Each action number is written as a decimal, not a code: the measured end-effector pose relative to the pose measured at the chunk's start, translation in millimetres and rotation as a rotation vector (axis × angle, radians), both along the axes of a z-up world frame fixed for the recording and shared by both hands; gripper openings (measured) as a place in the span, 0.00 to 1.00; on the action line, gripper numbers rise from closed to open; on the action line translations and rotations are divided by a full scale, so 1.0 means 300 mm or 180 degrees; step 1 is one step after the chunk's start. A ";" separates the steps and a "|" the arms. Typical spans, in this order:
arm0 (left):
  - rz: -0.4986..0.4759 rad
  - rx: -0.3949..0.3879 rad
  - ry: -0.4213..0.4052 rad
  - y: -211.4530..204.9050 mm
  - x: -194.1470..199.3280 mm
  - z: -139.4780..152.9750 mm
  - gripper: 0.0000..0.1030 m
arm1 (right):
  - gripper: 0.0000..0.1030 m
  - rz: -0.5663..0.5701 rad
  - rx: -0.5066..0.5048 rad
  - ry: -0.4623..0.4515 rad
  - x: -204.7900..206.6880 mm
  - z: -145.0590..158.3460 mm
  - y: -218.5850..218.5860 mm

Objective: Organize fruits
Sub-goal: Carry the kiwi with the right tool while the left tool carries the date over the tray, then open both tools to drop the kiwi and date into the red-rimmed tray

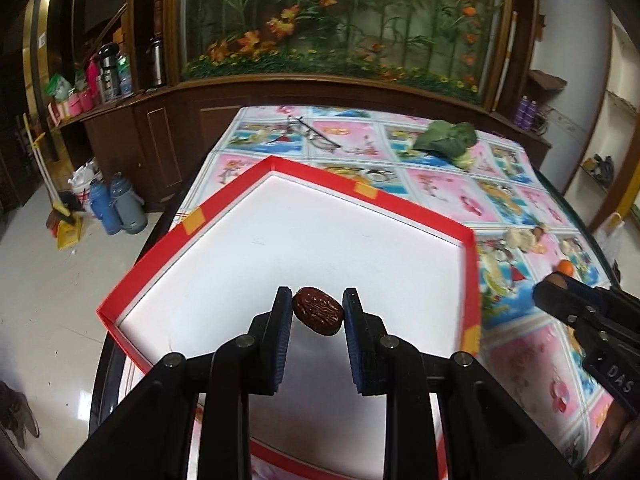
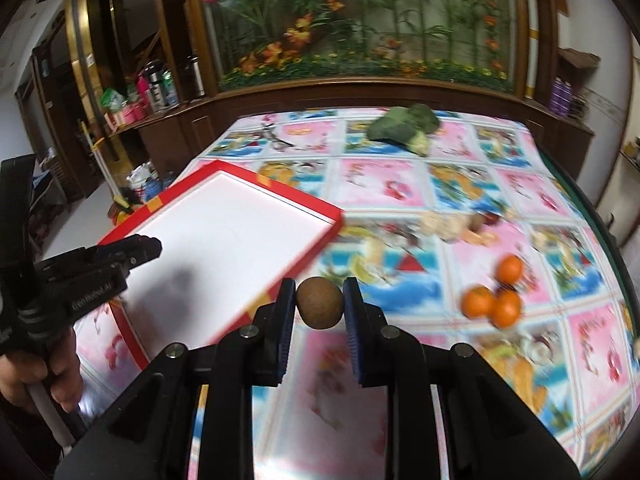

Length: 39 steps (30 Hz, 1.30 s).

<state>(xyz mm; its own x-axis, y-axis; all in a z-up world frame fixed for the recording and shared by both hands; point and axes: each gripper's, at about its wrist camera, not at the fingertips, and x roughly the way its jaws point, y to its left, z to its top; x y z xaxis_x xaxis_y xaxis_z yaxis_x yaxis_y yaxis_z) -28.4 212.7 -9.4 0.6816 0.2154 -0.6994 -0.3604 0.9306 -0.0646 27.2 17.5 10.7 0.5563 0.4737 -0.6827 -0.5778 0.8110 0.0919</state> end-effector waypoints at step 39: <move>0.0408 -0.0114 0.0378 0.103 -0.018 -0.096 0.59 | 0.65 0.0113 -0.0244 0.0242 0.148 -0.155 0.270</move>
<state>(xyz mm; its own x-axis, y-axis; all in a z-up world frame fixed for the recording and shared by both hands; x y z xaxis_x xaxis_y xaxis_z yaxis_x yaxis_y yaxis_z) -33.7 243.7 -38.2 0.5622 0.2685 -0.7822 -0.4829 0.8744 -0.0469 71.6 98.5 -35.7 0.4854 0.4371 -0.7572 -0.6001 0.7964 0.0750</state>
